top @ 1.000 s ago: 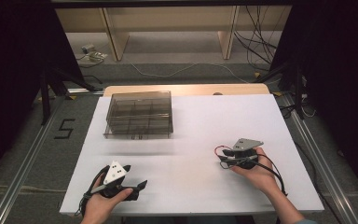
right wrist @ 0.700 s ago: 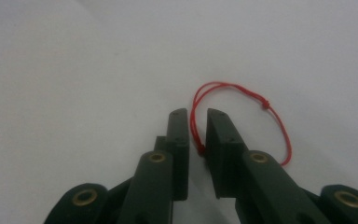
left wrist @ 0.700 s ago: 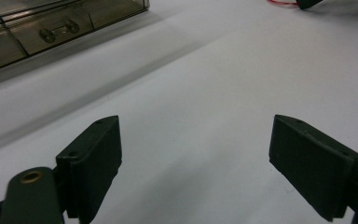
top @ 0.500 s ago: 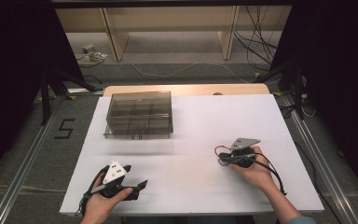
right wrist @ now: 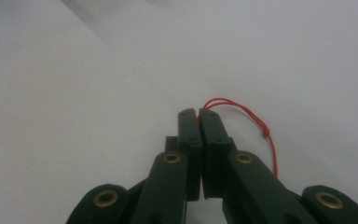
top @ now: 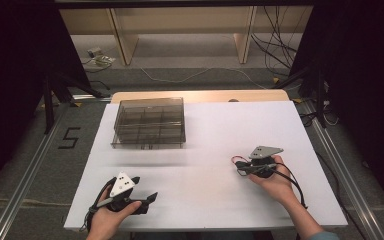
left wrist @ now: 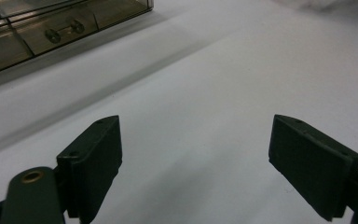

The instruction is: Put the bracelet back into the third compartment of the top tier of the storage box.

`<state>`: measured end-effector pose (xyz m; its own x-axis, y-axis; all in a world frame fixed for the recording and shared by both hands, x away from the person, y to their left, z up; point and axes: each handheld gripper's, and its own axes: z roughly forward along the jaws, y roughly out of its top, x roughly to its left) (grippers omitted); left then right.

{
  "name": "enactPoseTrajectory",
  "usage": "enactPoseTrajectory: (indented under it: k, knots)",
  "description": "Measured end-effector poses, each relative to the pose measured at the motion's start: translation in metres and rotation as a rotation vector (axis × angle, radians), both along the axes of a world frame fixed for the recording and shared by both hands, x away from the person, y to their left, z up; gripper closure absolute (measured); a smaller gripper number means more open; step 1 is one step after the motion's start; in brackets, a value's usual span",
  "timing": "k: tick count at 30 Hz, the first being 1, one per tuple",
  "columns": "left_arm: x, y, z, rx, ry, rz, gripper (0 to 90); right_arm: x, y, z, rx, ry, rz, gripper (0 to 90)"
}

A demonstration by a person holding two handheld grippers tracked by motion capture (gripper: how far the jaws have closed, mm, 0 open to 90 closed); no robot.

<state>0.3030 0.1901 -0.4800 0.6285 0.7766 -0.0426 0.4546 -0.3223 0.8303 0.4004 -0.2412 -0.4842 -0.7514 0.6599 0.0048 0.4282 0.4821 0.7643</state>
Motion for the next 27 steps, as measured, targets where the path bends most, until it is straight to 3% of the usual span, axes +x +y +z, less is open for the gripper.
enactPoseTrajectory:
  k: [14, 27]
  knots:
    - [0.0, 0.001, 0.0, 0.006, -0.003, 0.01, 17.4, -0.003, 0.005, 0.018, 0.042, -0.07, 0.001, 88.7]
    - [0.0, 0.001, 0.0, 0.003, -0.004, 0.009, 17.1, -0.003, 0.014, 0.027, 0.055, -0.101, 0.013, 88.8]
